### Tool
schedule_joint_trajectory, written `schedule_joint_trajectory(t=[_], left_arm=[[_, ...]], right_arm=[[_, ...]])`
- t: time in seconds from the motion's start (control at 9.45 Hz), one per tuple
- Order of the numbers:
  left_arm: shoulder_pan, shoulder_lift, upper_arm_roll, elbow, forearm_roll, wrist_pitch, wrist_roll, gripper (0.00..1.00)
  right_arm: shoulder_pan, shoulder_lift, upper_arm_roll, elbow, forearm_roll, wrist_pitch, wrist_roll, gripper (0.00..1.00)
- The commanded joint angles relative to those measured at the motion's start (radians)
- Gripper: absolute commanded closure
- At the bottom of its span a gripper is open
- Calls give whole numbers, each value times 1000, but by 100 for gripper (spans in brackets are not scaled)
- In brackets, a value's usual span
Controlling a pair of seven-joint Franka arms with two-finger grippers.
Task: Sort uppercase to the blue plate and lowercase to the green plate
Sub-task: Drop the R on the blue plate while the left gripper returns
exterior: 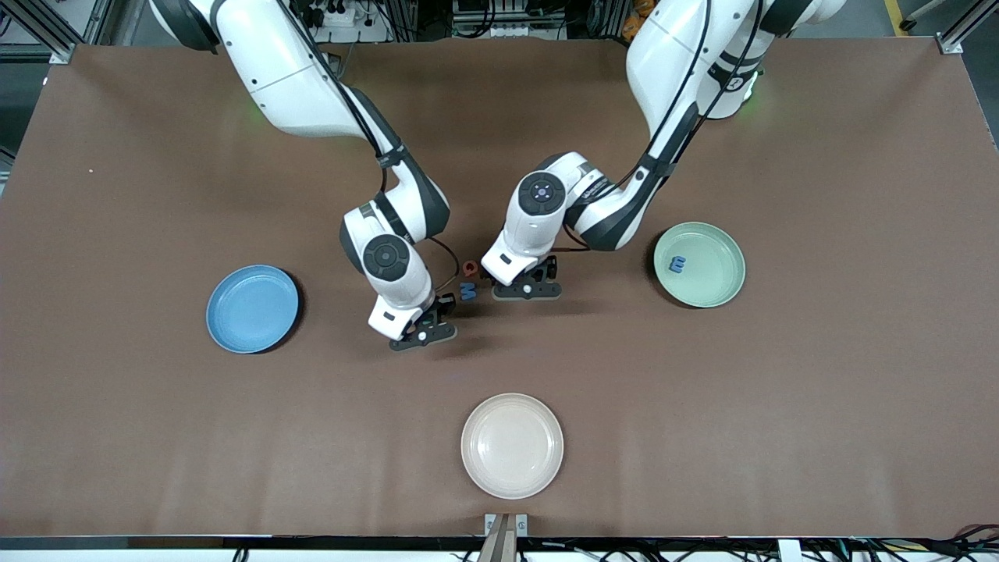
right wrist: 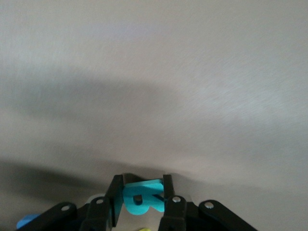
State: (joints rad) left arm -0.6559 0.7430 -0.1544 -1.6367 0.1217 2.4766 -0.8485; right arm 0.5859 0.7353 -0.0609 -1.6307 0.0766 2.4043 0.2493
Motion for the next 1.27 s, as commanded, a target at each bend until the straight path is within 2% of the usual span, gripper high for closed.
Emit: schedule_joint_trajectory(t=[0.0, 0.32, 0.53, 0.64, 0.74, 0.85, 1.16], left_arm=[[-7, 52, 1, 54, 70, 4, -24, 0], [-11, 50, -19, 60, 58, -1, -34, 0], [-10, 39, -42, 58, 61, -21, -29, 0], [-10, 41, -50, 60, 70, -74, -27, 0], [-10, 38, -56, 58, 76, -91, -20, 0], [-5, 36, -66, 60, 76, -120, 14, 0], [1, 39, -65, 60, 75, -137, 43, 0]], right_arm=[[-76, -63, 7, -8, 22, -20, -36, 100], [-200, -149, 0, -12, 11, -176, -50, 100], [-254, -190, -8, -72, 6, -214, -54, 100], [-268, -217, -26, -136, -21, -189, -61, 100], [-299, -252, -36, -214, -76, -127, -82, 100], [-337, -278, -37, -289, -92, -52, -132, 100], [-493, -326, -36, -360, -92, -40, -352, 100]])
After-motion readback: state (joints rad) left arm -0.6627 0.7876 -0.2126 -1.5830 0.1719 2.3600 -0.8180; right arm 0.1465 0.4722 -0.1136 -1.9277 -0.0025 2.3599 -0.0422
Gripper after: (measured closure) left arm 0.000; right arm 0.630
